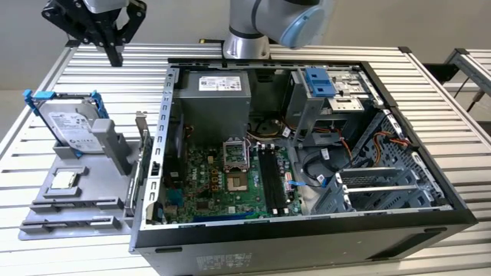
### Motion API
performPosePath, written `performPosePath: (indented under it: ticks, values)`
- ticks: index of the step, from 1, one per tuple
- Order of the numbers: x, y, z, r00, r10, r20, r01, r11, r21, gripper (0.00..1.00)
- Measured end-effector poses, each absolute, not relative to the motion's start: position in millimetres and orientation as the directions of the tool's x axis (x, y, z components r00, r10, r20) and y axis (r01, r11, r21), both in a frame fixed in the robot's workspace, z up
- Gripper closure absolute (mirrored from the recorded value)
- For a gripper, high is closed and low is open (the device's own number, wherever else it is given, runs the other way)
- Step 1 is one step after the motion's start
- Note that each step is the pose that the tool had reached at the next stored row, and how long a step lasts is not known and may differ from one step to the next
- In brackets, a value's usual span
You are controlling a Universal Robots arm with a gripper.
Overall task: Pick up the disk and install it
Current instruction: 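Reach for the disk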
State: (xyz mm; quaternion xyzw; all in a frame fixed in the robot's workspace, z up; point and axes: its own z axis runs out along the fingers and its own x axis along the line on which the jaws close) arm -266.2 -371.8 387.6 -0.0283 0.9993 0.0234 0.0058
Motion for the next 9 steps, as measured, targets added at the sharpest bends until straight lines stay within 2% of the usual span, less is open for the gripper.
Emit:
performPosePath:
  ticks: [9]
  values:
    - [-290,-369,386,-0.998,-0.061,-0.004,-0.061,0.997,0.047,1.0]
